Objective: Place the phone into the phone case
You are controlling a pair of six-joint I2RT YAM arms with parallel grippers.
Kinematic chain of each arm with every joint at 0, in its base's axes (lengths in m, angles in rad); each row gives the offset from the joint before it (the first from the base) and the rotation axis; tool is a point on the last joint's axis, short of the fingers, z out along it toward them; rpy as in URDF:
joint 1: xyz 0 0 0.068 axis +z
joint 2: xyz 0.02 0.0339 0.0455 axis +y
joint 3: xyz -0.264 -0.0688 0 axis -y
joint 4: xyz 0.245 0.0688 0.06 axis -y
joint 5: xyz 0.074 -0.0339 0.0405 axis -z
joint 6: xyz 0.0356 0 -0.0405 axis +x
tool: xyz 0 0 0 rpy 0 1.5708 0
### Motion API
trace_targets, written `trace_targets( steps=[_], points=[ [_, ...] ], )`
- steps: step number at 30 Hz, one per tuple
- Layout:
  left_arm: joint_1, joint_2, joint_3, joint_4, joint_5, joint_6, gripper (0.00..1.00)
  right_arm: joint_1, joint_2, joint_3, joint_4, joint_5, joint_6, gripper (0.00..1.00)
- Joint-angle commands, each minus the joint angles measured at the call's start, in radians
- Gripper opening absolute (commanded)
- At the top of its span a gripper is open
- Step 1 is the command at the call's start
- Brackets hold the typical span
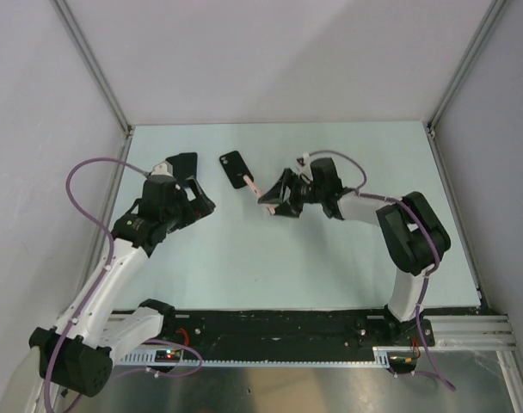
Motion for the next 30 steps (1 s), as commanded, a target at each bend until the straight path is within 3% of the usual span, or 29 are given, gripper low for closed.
trace_targets(
  steps=[1,7,11,30],
  points=[
    [0.003,0.02,-0.029,0.08,0.048,-0.057,0.98,0.004,-0.05,-0.217,0.44,-0.116,0.395,0.57],
    [0.0,0.039,-0.06,0.126,0.051,-0.084,0.98,0.013,0.004,-0.427,0.851,-0.096,0.742,0.58],
    [0.001,0.056,-0.068,0.141,0.045,-0.095,0.98,0.012,0.053,-0.505,1.003,-0.047,0.873,0.6],
    [0.0,0.138,-0.03,0.162,0.022,-0.122,0.98,-0.03,-0.004,-0.687,0.894,0.101,0.937,0.86]
  ],
)
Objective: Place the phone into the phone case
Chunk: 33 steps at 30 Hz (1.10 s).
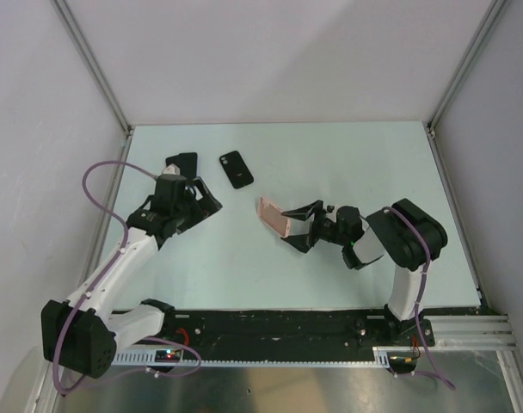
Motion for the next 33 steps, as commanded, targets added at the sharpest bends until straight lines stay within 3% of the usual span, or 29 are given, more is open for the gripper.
trace_targets(
  steps=[1,12,16,22,27,33],
  points=[
    [0.001,0.028,0.043,0.034,-0.015,-0.028,0.98,-0.01,-0.049,-0.04,-0.118,0.025,0.005,0.87],
    [0.009,0.148,0.183,0.037,-0.101,-0.042,0.98,-0.05,-0.229,-0.046,-0.444,0.036,-0.157,0.9],
    [0.042,0.29,0.332,0.037,-0.178,0.014,0.98,-0.027,-0.384,0.008,-0.691,0.091,-0.351,0.9],
    [0.096,0.618,0.628,0.037,-0.328,0.313,0.98,-0.001,-0.581,0.246,-1.144,0.24,-0.822,0.91],
    [0.156,0.827,0.788,0.035,-0.282,0.457,0.98,0.003,-0.682,0.339,-1.317,0.311,-1.041,0.94],
    [0.24,0.989,0.898,-0.014,-0.148,0.503,0.98,-0.012,-0.714,0.365,-1.365,0.301,-1.131,0.95]
  ],
)
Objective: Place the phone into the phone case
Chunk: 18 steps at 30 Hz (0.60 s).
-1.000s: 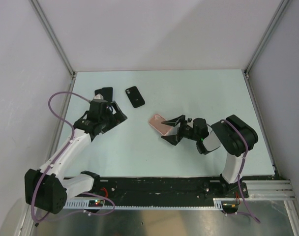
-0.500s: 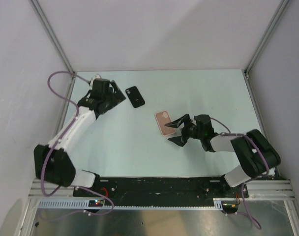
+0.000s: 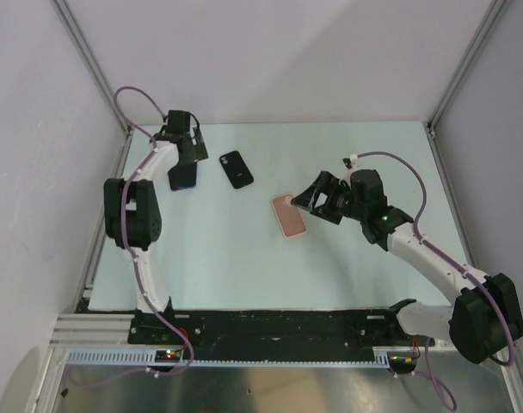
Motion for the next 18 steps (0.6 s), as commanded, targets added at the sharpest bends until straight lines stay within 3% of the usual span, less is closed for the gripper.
trace_targets(
  steps=[1,18],
  points=[
    [0.054,0.076,0.1,-0.043,0.082,0.089,0.98,-0.01,-0.01,0.032,-0.117,0.025,-0.142,0.95],
    [0.094,0.299,0.362,-0.272,0.136,0.059,0.99,-0.005,-0.032,0.072,-0.141,-0.009,-0.179,0.95]
  ],
)
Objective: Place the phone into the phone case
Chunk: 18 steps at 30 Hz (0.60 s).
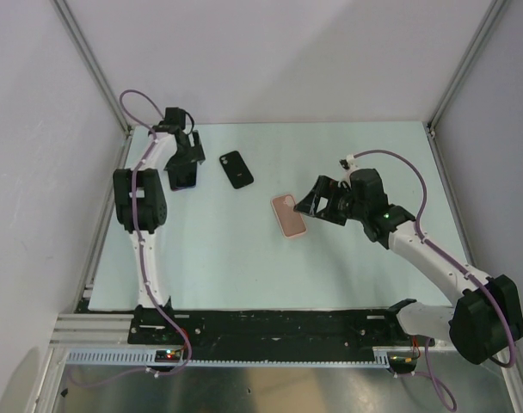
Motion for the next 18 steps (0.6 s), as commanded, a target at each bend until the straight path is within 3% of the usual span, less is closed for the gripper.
trace_targets(
  steps=[1,18],
  points=[
    [0.017,0.029,0.063,-0.086,0.014,-0.006,0.99,0.003,-0.029,0.041,0.0,-0.014,-0.02,0.95],
    [0.02,0.104,0.141,-0.187,0.042,-0.044,0.97,0.012,-0.024,0.041,-0.001,-0.026,-0.012,0.95]
  ],
)
